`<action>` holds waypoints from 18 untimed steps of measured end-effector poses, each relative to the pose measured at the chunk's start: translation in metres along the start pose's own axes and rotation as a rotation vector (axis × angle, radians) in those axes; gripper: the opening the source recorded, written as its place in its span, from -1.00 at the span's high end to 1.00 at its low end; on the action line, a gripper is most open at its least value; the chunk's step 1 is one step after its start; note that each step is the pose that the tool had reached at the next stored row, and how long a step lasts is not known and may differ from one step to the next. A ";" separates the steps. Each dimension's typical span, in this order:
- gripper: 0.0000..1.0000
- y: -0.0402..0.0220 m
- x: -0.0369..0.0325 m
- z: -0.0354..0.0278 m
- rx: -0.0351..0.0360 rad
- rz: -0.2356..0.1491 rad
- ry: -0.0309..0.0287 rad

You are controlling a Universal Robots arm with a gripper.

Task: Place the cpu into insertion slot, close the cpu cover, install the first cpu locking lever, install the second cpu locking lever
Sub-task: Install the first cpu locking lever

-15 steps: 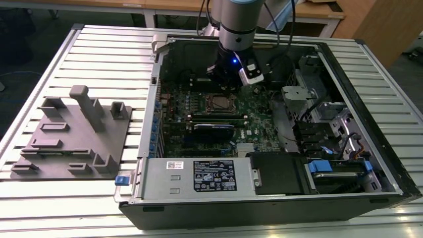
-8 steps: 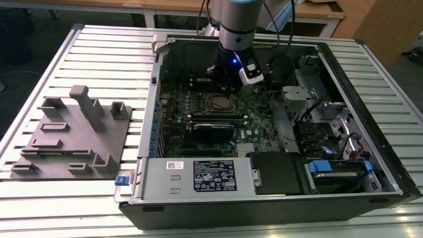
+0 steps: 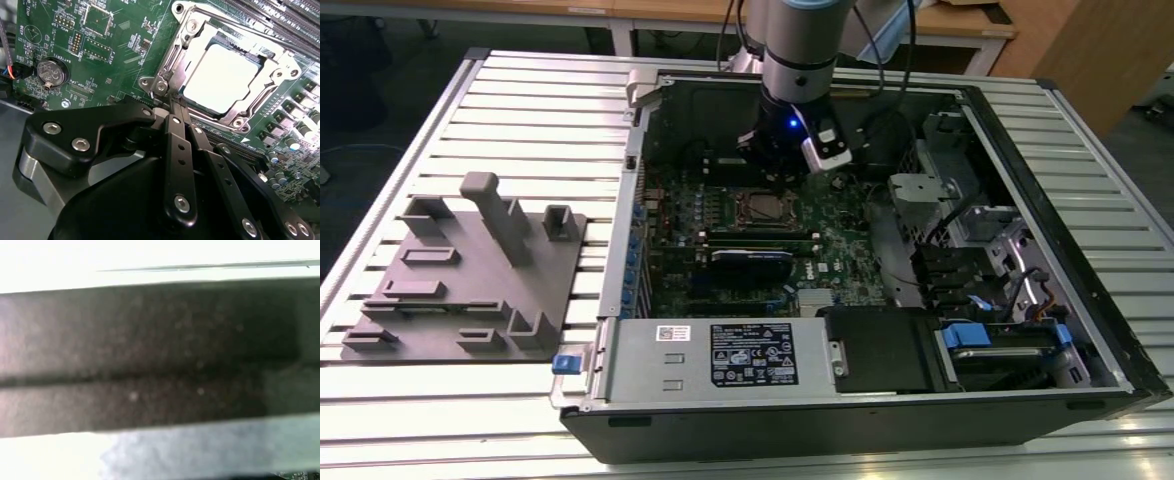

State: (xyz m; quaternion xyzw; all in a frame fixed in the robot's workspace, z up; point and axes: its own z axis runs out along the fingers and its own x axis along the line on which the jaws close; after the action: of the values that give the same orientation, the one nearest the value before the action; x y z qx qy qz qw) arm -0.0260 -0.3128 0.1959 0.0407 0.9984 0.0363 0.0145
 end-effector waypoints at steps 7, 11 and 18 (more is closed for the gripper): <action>0.79 0.0001 -0.0001 0.0009 -0.0175 0.001 0.0010; 0.79 0.0001 -0.0001 0.0009 -0.0413 0.001 0.0029; 0.79 0.0005 -0.0002 -0.0051 -0.0464 0.001 0.0035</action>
State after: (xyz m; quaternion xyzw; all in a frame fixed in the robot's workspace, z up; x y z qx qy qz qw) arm -0.0259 -0.3127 0.2010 0.0410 0.9973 0.0596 0.0137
